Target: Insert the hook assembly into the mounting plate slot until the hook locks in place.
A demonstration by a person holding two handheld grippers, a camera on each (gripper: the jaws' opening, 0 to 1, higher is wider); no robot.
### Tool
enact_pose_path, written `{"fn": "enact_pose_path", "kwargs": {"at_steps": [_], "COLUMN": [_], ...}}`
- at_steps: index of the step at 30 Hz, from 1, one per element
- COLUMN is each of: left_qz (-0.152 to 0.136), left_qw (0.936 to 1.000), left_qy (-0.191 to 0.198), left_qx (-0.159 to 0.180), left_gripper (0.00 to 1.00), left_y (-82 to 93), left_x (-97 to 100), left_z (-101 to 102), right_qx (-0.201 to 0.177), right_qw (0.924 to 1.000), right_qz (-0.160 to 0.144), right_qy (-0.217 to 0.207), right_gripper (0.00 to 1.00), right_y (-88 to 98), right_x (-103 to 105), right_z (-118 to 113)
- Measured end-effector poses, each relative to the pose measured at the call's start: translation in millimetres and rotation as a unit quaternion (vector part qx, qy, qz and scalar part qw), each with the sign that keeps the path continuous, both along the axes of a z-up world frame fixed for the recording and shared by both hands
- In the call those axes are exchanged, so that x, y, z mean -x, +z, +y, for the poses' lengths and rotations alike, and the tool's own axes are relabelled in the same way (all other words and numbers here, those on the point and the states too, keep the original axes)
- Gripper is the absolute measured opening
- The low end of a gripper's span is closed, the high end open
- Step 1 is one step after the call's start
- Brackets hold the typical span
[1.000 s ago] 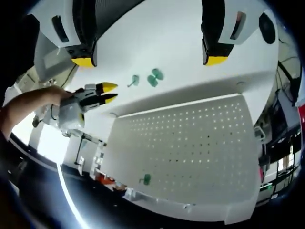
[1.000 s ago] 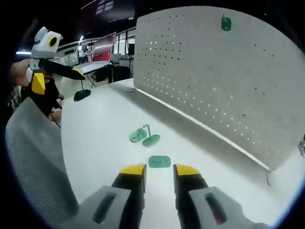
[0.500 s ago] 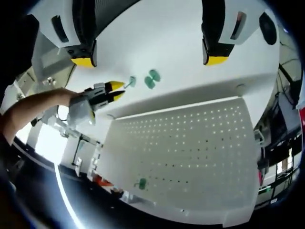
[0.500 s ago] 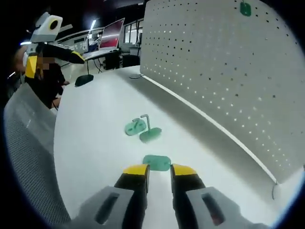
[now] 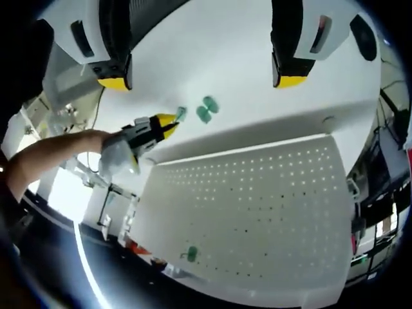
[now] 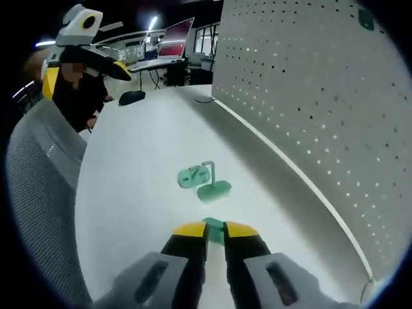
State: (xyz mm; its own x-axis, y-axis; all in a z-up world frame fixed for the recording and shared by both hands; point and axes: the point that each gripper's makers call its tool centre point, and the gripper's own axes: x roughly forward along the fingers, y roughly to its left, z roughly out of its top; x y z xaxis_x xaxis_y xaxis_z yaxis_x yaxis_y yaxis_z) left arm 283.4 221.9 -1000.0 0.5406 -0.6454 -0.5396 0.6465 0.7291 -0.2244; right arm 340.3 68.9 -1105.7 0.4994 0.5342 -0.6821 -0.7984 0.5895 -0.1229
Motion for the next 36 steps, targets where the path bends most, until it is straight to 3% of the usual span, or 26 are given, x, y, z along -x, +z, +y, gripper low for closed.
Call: {"fn": "enact_pose_path", "kwargs": {"at_steps": [12,36], "left_qz": [0.000,-0.021], "left_qw": [1.0000,0.9997], "left_qy": [0.009,0.006], "left_qx": [0.002,0.010], "left_gripper": [0.89,0.91], "left_y": [1.9,16.5], "left_x": [-1.2,-3.5], "left_z": [6.2,5.5], "right_qx": [0.008,-0.033], "right_qw": [0.9996,0.9986], "right_qz": [0.007,0.001], "right_qy": [0.026,-0.042], "right_gripper": [0.00,0.00], "right_y": [4.7,31.0], "right_x": [1.5,-4.5], "right_z": [5.9,1.8]}}
